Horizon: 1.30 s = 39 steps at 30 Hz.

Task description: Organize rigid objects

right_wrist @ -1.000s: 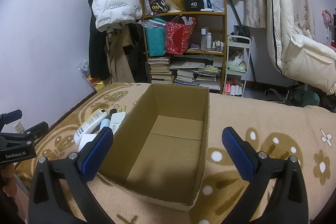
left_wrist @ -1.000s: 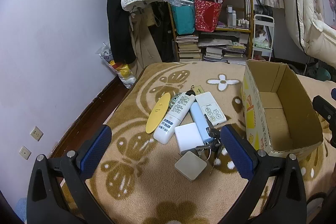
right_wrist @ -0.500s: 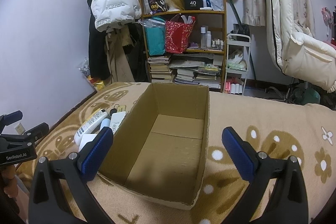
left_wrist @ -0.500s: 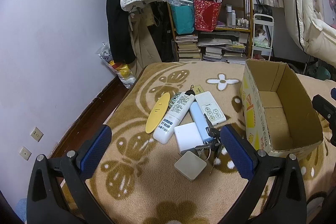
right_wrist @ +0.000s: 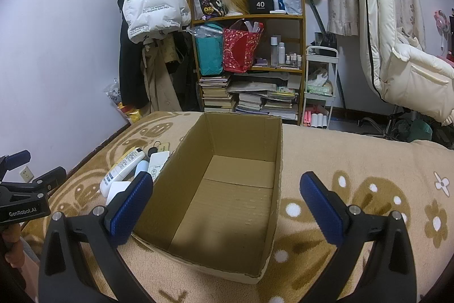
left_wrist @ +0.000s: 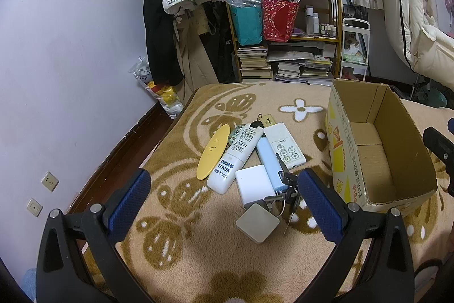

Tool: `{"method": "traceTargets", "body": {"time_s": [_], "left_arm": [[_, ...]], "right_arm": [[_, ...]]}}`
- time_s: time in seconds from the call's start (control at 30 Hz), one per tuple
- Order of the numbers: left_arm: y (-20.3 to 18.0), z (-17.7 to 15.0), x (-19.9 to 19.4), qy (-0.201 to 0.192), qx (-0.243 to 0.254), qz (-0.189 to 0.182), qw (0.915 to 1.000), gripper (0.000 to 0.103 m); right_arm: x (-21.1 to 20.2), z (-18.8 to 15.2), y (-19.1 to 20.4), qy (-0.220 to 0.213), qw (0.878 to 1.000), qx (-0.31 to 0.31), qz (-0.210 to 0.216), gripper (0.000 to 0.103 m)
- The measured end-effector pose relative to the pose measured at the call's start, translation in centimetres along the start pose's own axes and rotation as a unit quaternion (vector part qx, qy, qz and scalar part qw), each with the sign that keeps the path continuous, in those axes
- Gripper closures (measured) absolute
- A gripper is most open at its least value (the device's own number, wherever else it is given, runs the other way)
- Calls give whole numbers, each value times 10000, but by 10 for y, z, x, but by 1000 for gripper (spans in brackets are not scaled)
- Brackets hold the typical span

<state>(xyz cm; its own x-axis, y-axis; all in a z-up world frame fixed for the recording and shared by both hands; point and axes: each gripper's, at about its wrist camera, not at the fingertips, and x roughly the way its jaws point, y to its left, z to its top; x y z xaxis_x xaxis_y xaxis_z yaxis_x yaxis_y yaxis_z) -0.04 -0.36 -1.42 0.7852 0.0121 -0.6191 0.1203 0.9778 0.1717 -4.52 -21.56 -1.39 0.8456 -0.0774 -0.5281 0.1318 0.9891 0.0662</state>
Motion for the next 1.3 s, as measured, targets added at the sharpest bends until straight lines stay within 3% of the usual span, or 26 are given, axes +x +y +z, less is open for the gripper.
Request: {"method": "traceTargets", "body": {"time_s": [0.7, 0.97, 1.03, 1.3], "left_arm": [[6, -3, 8, 98, -143, 32, 9998, 0], [5, 10, 17, 249, 13, -135, 9996, 1], [5, 14, 23, 395, 51, -317, 9987, 1], [-5, 21, 47, 754, 209, -469, 9958, 1]], "right_arm": [[3, 4, 1, -1, 10000, -18, -20, 0], [8, 7, -13, -2, 10000, 89, -29, 0], [12, 10, -18, 55, 9998, 164, -22, 0], [42, 18, -27, 589, 9979, 151, -204, 0]]}}
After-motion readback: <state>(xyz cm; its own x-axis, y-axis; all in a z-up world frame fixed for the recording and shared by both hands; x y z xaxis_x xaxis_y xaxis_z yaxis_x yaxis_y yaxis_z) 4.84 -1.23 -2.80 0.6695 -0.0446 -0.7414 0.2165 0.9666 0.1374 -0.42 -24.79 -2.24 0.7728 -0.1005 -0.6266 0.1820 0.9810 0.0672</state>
